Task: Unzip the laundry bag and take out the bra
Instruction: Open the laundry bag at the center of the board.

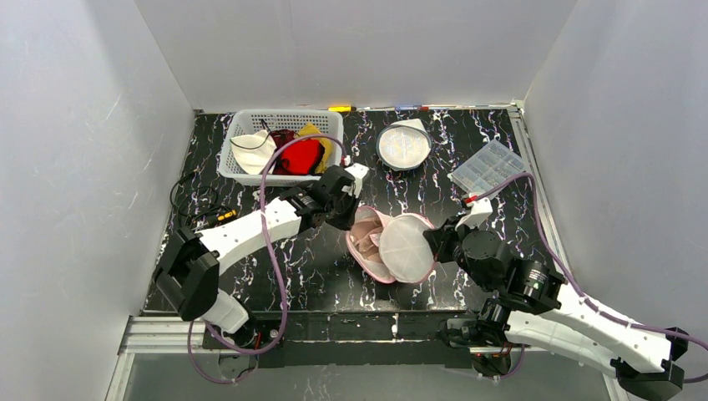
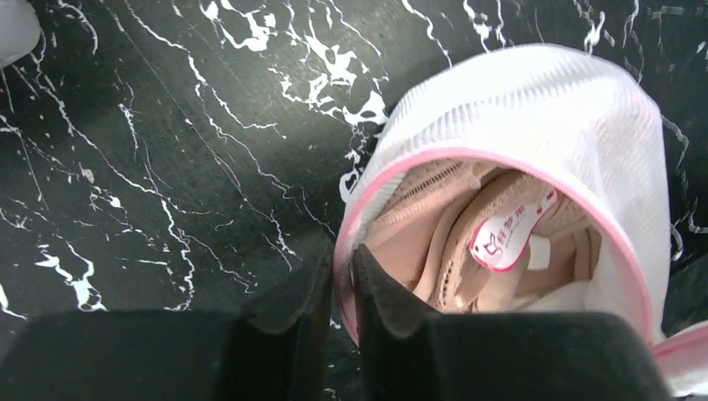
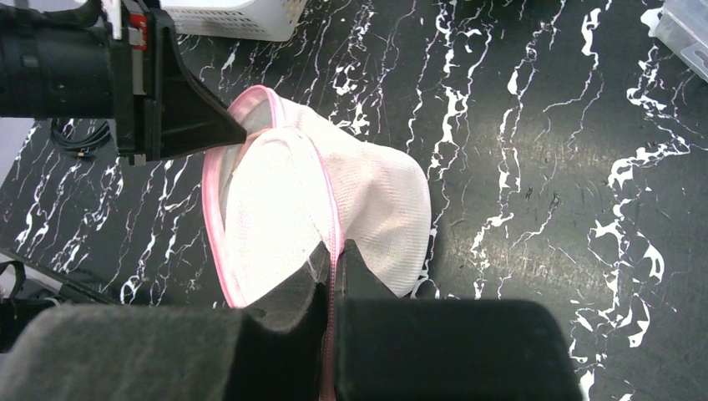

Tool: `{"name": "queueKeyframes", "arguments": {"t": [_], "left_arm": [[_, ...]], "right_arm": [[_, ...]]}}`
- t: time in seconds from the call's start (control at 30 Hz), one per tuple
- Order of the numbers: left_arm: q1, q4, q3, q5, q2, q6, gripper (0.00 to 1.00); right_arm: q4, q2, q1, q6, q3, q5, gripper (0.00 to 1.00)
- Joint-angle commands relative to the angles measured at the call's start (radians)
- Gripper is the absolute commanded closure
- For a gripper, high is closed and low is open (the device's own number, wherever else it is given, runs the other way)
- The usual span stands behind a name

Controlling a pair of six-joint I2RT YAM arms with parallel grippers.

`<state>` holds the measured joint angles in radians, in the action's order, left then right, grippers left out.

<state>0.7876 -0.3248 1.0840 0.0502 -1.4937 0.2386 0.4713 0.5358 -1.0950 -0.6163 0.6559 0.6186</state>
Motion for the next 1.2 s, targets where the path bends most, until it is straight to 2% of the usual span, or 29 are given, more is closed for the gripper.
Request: {"name": "queueKeyframes", "arguments": {"t": [0.0, 0.1, 0.23, 0.37, 0.53, 0.7, 0.9, 1.07, 1.17], "left_arm": [[0.002, -0.002, 0.017, -0.045, 0.026, 0.019, 0.98], [0.002, 0.026, -0.022, 0.0, 0.102, 0.063, 1.0], [0.002, 0.012, -0.034, 0.095, 0.248, 0.123, 1.0], [0.002, -0.032, -0.021, 0.175, 0.347, 0.192, 1.0], [0.002, -0.035, -0.117, 0.242, 0.424, 0.328, 1.0], [0.002, 0.037, -0.251, 0.258, 0.484, 0.406, 1.0], [0.002, 0.122, -0.313, 0.219, 0.477, 0.474, 1.0], [0.002, 0.161, -0.37, 0.181, 0.477, 0.497, 1.0], [0.002, 0.165, -0.383, 0.154, 0.496, 0.491, 1.0]], "right_arm": [[-0.056, -0.019, 0.0, 0.046, -0.005, -0.03, 0.99], [-0.1, 0.007, 0.001, 0.078, 0.004, -0.037, 0.99], [-0.167, 0.12, 0.001, 0.165, 0.069, 0.004, 0.99], [-0.254, 0.228, 0.001, 0.24, 0.156, 0.141, 0.99], [-0.233, 0.33, 0.001, 0.24, 0.225, 0.333, 0.99], [-0.183, 0.305, 0.007, 0.207, 0.183, 0.403, 0.99], [-0.108, 0.251, 0.013, 0.181, 0.159, 0.436, 0.99], [0.053, 0.227, 0.016, 0.042, 0.12, 0.442, 0.99], [0.093, 0.163, 0.014, 0.011, 0.087, 0.437, 0.88]]}}
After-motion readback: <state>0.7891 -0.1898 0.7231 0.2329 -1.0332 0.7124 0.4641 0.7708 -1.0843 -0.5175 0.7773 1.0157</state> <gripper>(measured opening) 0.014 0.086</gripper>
